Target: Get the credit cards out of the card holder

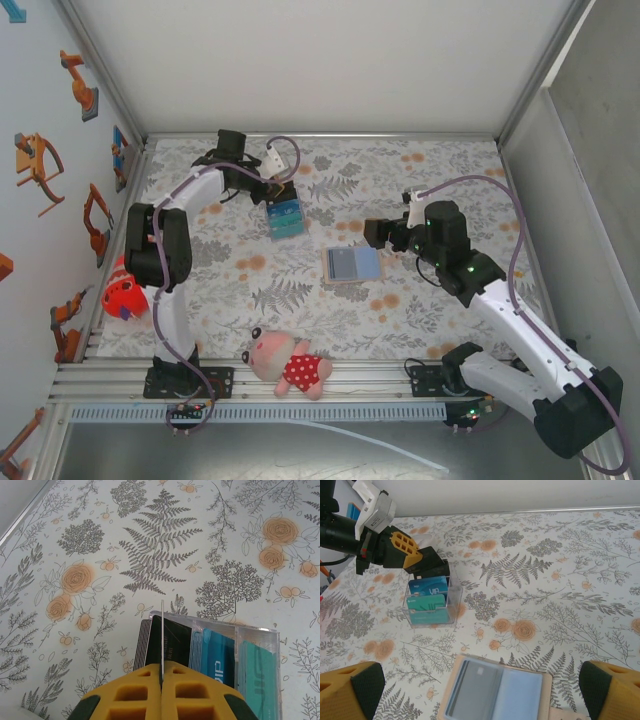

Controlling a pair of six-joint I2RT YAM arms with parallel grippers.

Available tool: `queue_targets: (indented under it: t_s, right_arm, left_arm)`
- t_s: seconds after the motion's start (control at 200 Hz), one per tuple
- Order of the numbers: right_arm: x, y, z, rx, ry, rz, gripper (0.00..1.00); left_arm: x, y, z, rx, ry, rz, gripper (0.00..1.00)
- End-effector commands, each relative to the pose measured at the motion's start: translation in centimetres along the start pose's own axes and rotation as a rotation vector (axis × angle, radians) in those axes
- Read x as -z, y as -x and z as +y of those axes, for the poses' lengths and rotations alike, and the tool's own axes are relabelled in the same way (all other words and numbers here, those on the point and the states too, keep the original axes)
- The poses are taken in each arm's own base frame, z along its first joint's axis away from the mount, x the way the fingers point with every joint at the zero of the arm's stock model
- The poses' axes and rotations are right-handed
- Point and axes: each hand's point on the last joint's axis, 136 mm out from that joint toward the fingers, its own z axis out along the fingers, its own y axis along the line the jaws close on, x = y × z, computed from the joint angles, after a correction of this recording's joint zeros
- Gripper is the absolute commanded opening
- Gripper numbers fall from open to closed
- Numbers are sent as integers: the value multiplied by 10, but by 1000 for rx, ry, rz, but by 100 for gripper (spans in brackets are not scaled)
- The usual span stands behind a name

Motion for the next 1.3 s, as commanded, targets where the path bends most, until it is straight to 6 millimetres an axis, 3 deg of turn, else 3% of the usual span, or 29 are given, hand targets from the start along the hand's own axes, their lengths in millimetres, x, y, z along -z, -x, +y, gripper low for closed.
queue_targets:
  t_s: [0.0,0.346,0.546,0.656,0.886,1.032,1.127,1.212,1.297]
  right_arm:
    - [7,22,5,-12,8,-63,99]
    - [8,22,5,-14,8,-68,99]
    - [7,19,5,-16,11,-58,99]
    - [6,19,7,-15,18,-55,99]
    - [5,17,9,-11,31,-43,99]
    - [0,8,7,-15,24,9,88]
    - [-10,-5,7,-32,31,73,78]
    - [-21,-19,6,-52,19,134,72]
    - [-33,-35,4,-57,-6,199,69]
  left_arm:
    - [-3,-1,1,-16,-38,-10,0]
    - [-12,-7,2,-11,-59,4,0]
    - [-8,-6,2,5,-52,11,7]
    - [-4,-2,2,10,-45,5,19]
    - [11,15,5,13,-11,-28,21]
    - [33,36,7,42,51,-84,21]
    - [53,52,10,99,134,-165,29]
    - [76,70,7,163,197,-281,47]
    - [93,75,-2,264,241,-388,62]
